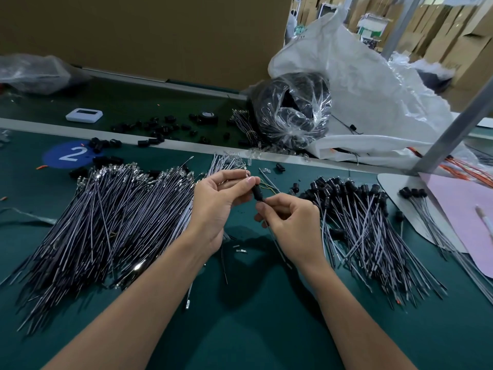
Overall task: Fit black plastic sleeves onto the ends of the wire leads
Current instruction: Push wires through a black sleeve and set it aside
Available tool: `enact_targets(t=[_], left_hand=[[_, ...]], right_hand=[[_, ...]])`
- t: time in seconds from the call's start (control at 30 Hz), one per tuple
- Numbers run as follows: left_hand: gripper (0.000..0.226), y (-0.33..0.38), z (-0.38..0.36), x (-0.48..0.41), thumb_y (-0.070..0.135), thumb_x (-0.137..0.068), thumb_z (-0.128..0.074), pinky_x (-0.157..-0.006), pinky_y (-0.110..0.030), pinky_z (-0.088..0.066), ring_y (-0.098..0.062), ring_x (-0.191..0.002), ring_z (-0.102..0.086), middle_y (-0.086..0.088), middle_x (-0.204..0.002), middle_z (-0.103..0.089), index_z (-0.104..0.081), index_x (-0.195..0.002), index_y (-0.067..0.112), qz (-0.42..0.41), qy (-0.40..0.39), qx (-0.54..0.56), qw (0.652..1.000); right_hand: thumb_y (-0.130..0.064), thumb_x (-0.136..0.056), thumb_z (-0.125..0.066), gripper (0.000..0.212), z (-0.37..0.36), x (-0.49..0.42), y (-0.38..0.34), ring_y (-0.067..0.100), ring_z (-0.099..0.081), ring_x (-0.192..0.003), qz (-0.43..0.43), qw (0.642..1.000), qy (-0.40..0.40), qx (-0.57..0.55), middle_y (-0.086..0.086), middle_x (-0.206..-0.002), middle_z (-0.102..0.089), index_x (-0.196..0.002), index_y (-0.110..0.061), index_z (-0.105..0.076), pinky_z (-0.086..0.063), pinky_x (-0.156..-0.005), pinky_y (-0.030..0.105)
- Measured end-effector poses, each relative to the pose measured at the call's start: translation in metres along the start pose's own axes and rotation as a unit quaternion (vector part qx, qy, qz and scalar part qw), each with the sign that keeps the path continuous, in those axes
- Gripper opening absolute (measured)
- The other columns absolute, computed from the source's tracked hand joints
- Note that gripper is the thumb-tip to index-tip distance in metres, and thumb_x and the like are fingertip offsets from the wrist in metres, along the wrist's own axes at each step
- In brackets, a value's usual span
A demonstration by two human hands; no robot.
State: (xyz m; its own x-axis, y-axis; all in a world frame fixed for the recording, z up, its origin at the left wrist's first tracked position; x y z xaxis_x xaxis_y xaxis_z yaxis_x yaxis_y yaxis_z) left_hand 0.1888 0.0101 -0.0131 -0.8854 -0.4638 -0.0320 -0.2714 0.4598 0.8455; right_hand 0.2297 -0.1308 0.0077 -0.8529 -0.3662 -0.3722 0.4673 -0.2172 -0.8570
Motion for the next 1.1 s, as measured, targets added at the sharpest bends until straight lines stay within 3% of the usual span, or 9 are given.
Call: enact_targets(t=[0.13, 0.33, 0.73, 0.93, 1.1], left_hand=[[0.014, -0.0026, 0.0004, -0.0002, 0.005, -0.08, -0.072, -0.069, -0.022, -0.055, -0.02, -0.086, -0.071, -0.013, -0.093, -0.076, -0.07, -0.094, 0.006, 0.002, 0.001, -0.012, 1.0], [0.024, -0.001, 0.0023, 0.0009, 0.012, -0.065, -0.076, -0.064, -0.02, -0.055, -0.017, -0.08, -0.072, -0.012, -0.089, -0.076, -0.073, -0.088, 0.009, 0.013, 0.008, 0.032, 0.999], [0.015, -0.0005, -0.0007, 0.0015, 0.016, -0.063, -0.076, -0.063, -0.02, -0.055, -0.014, -0.076, -0.072, -0.008, -0.087, -0.076, -0.076, -0.078, 0.015, 0.027, 0.0, 0.048, 0.999], [0.024, 0.0012, -0.0006, 0.0013, 0.017, -0.062, -0.077, -0.065, -0.02, -0.055, -0.015, -0.08, -0.072, -0.009, -0.09, -0.076, -0.074, -0.086, 0.015, 0.024, -0.008, 0.039, 0.999], [0.025, 0.0039, -0.0012, 0.0012, 0.021, -0.067, -0.077, -0.065, -0.02, -0.053, -0.014, -0.079, -0.07, -0.007, -0.09, -0.076, -0.074, -0.09, 0.014, 0.01, -0.012, 0.014, 1.0]], right_hand=[[-0.006, -0.086, -0.072, 0.009, 0.0015, 0.0009, -0.0035, 0.004, -0.067, -0.055, 0.007, 1.0, 0.004, 0.011, -0.005, -0.063, -0.071, -0.077, -0.01, -0.073, -0.051, -0.057, 0.015], [-0.009, -0.088, -0.07, 0.012, 0.0008, 0.0014, -0.006, 0.005, -0.066, -0.055, 0.012, 1.0, 0.003, 0.022, -0.003, -0.064, -0.071, -0.077, -0.008, -0.072, -0.05, -0.057, 0.015], [-0.008, -0.093, -0.063, 0.013, -0.0014, 0.0033, -0.009, 0.007, -0.068, -0.059, 0.029, 0.999, -0.003, 0.026, -0.005, -0.065, -0.071, -0.083, -0.007, -0.072, -0.053, -0.061, 0.019], [-0.009, -0.093, -0.063, 0.013, -0.0023, 0.0034, -0.0097, 0.007, -0.068, -0.058, 0.032, 0.999, -0.005, 0.03, -0.006, -0.065, -0.071, -0.084, -0.009, -0.072, -0.056, -0.061, 0.025], [-0.007, -0.092, -0.063, 0.013, -0.0024, 0.0032, -0.009, 0.007, -0.068, -0.058, 0.032, 0.999, -0.008, 0.019, -0.006, -0.065, -0.071, -0.084, -0.01, -0.073, -0.056, -0.061, 0.022]])
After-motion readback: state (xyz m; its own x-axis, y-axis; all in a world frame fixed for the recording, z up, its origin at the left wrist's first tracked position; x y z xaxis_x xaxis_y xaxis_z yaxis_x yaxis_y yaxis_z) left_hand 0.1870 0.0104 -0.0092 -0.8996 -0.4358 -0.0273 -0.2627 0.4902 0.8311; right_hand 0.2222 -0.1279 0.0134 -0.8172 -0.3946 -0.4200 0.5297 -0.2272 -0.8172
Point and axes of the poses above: each hand's wrist, its own x-axis away from the middle knuckle, its own z-axis out of the back of the hand, y = z × x, the point moved 10 cm from there along -x, towards the middle knuckle
